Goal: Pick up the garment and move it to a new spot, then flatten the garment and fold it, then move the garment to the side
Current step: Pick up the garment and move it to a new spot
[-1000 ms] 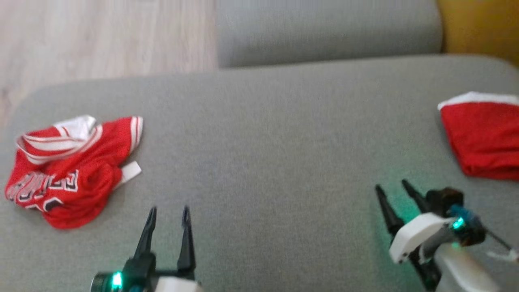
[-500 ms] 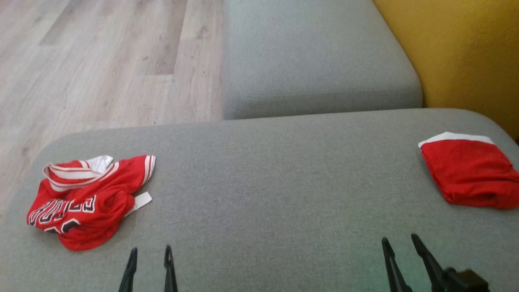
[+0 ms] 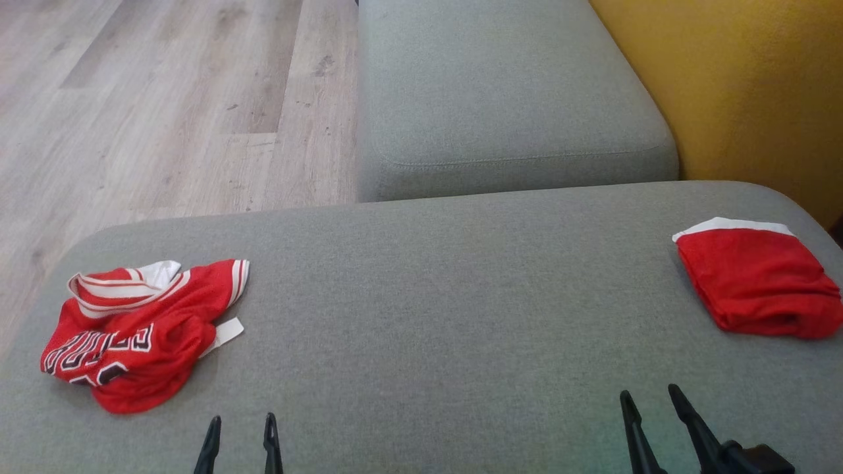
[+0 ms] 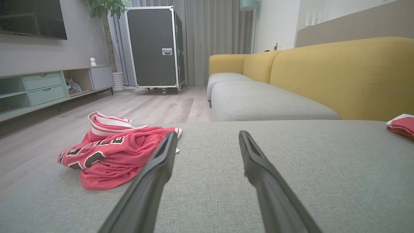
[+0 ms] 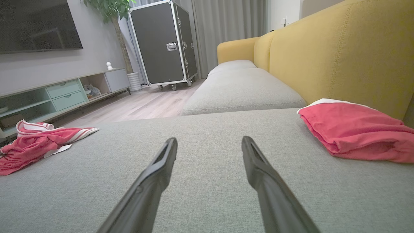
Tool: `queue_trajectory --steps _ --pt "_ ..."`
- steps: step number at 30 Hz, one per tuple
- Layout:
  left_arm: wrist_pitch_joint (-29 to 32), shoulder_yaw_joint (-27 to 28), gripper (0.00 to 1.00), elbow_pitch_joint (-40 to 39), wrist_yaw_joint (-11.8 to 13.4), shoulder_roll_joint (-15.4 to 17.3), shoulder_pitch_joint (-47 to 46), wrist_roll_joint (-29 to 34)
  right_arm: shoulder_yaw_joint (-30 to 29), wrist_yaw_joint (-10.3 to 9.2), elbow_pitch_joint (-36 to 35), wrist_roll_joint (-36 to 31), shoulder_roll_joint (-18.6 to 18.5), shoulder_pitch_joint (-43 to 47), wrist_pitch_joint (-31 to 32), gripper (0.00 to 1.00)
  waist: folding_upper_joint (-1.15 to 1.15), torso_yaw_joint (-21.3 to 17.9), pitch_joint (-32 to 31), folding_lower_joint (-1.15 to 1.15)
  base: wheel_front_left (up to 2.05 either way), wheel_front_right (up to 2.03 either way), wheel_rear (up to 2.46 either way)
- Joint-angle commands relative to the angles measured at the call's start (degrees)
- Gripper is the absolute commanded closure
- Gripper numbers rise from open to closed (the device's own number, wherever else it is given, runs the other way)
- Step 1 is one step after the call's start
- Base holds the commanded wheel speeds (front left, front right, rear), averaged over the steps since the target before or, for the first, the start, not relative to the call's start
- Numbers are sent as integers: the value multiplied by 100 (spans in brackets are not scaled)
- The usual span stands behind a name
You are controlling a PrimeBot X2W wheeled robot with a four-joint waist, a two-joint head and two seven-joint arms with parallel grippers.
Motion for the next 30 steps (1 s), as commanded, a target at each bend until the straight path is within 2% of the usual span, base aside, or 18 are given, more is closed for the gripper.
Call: queue_trajectory --steps 1,6,10,14,23,30 --pt "-29 193 0 -160 -31 -35 -296 40 129 -4 -162 -27 -22 -261 -63 0 -1 10 2 0 0 0 0" --pt "-29 189 0 -147 -68 -36 -317 84 165 -4 -123 -20 6 -240 -63 0 -1 58 2 0 0 0 0" --pt "-29 169 0 -115 -80 -37 -368 155 180 -4 -101 -12 18 -187 -63 0 -1 275 18 0 0 0 0" --pt "-29 158 0 -132 -139 -37 -424 181 197 -4 -103 1 46 -154 -63 0 -1 729 53 0 0 0 0" --pt "-29 365 0 -231 -206 33 -435 237 295 -4 -106 72 159 -291 -63 0 -1 2028 175 0 0 0 0" --pt "-29 640 0 -681 4 -5 -507 134 482 -4 -4 45 65 -804 -63 0 -1 2523 626 0 0 0 0"
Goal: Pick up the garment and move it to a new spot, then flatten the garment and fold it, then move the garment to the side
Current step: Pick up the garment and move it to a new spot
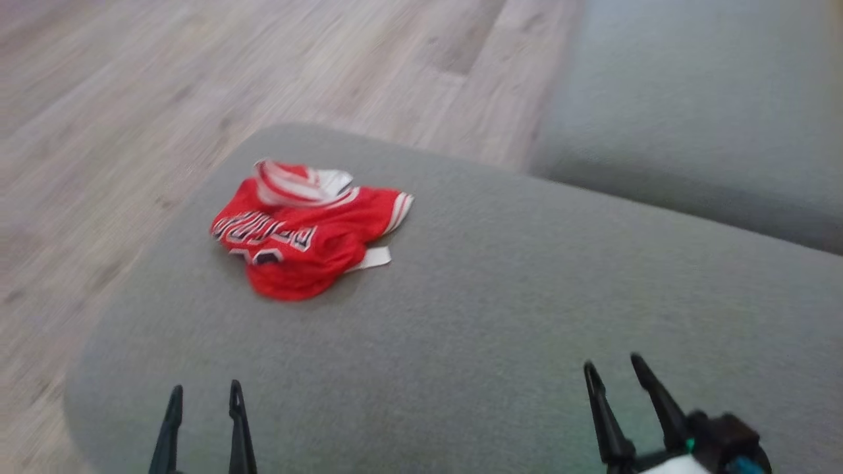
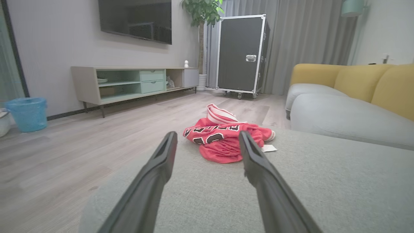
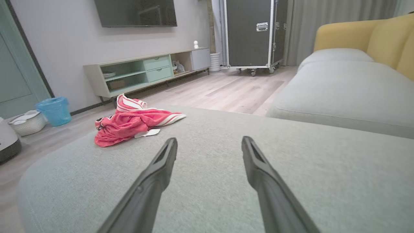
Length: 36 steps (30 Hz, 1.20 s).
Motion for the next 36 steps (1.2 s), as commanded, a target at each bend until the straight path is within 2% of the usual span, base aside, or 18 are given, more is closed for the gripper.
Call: queue_trajectory --steps 1,6,9,13,17,23,27,32,36 --pt "-29 229 0 -272 52 -48 -370 -33 135 -4 -115 -2 -167 -394 -63 0 0 247 262 0 0 0 0" --pt "-29 299 0 -347 122 -34 -449 94 150 -4 -71 20 -255 -440 -63 0 0 332 358 0 0 0 0" --pt "-29 364 0 -381 113 134 -704 263 135 -4 -72 -5 -329 -352 -63 0 0 379 412 0 0 0 0" --pt "-29 404 0 -621 144 454 -1319 557 -23 -4 -151 -65 -447 -122 -63 0 0 461 534 0 0 0 0" --pt "-29 507 0 -375 5 600 -2314 385 -19 -4 -337 -217 -713 -158 -63 0 0 320 1173 0 0 0 0" --pt "141 533 0 884 -260 763 -4220 143 119 -4 -496 -285 -1232 -673 -63 0 0 -39 2150 0 0 0 0" --pt "418 577 0 1834 -347 895 -5572 51 199 -4 -626 -333 -1556 -1045 -63 0 0 -309 2757 0 0 0 0" --pt "1328 645 0 3477 -426 983 -6955 -148 227 -4 -844 -361 -1880 -1382 -62 0 0 -572 3312 0 0 0 0" --pt "2070 814 0 4805 -428 1058 -7643 -398 309 -4 -1020 -371 -2006 -1554 -5 0 0 -779 3590 0 0 0 0"
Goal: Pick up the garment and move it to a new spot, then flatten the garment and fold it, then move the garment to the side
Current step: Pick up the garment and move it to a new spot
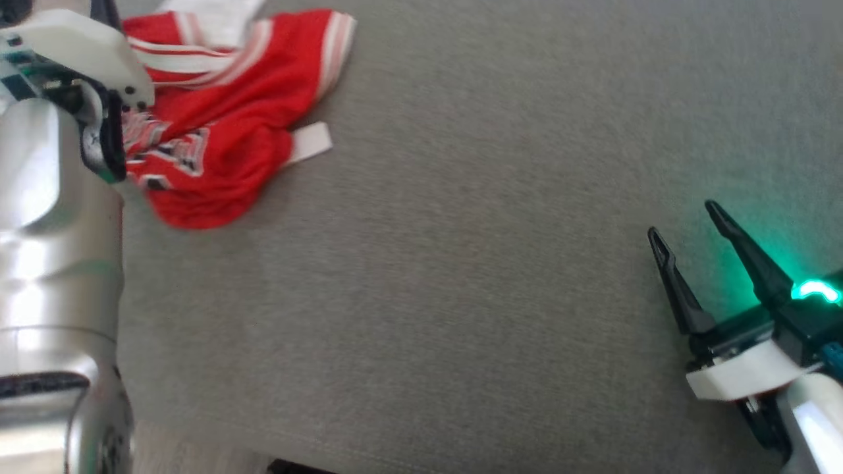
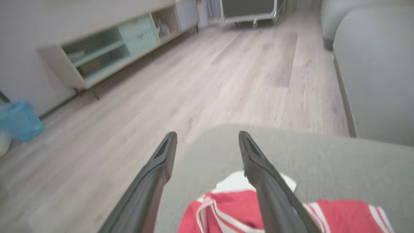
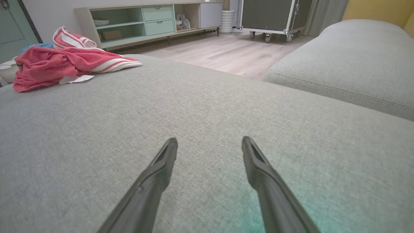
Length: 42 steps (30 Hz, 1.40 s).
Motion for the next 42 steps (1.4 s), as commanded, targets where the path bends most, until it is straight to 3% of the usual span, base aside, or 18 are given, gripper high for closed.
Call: queue_trajectory --steps 1,9,10,11,12,19,27,33,42 --pt "162 232 0 150 17 361 -191 -108 130 -4 -237 -27 -113 -39 8 0 0 -378 395 -3 0 0 0" --pt "771 449 0 1748 111 485 -353 -404 32 -4 -404 -67 -98 -137 59 0 0 -542 625 -3 0 0 0" --pt "658 431 42 1784 106 504 -369 -393 7 -4 -407 -73 -95 -133 61 0 0 -531 630 -3 0 0 0" --pt "658 431 42 1784 106 504 -369 -393 7 -4 -407 -73 -95 -133 61 0 0 -531 630 -3 0 0 0" --pt "516 394 100 1801 76 518 -387 -367 -13 -4 -396 -79 -90 -127 61 0 0 -515 611 -3 0 0 0" --pt "-357 -78 100 1751 -387 764 -740 -11 214 -4 -132 4 106 -145 -1 0 0 -580 -118 -3 0 0 0" --pt "-961 -647 100 1507 -687 838 -1189 379 464 -4 317 210 677 -33 -68 0 0 -1199 -1611 -3 0 0 0" --pt "-1092 -1079 100 1197 -873 716 -1428 534 434 -4 305 308 1009 324 -71 0 0 -1925 -2541 -3 0 0 0" --pt "-796 -1697 100 408 -947 185 -1593 91 379 -4 110 404 1158 328 -71 0 0 -2946 -2744 -3 0 0 0"
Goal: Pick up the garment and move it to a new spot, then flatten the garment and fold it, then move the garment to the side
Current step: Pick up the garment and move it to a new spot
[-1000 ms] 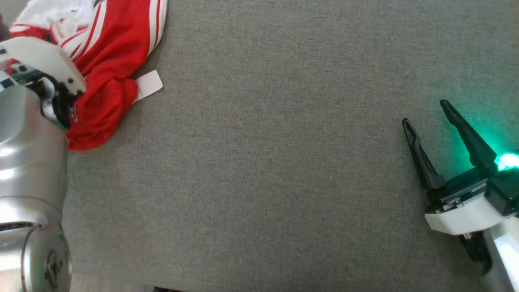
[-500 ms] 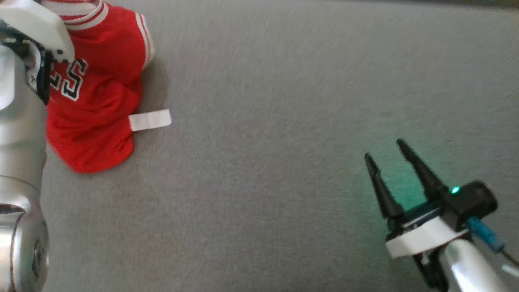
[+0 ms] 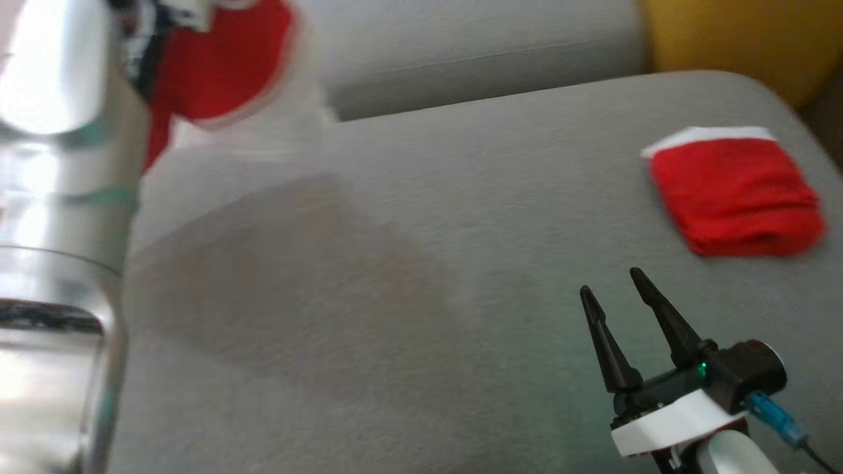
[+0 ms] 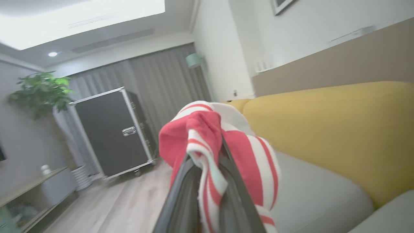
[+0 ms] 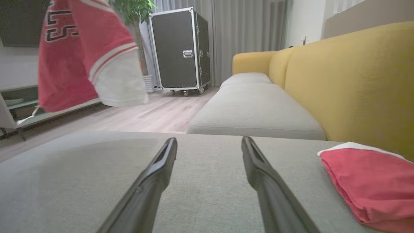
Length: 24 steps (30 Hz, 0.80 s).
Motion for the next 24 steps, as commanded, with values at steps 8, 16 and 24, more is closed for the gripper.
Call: queue_trajectory --steps 8,16,24 --pt "158 -655 100 -783 10 -138 789 -933 123 -4 -191 74 60 -292 -63 0 0 -1088 17 1 0 0 0" --pt "-627 -862 100 -748 146 -227 2647 -1150 265 -4 -84 148 300 -498 -63 0 0 -1321 673 1 0 0 0" --pt "-1245 -745 0 -1093 583 -510 3896 -1190 15 -4 258 207 417 -442 -63 0 0 -885 696 1 0 0 0"
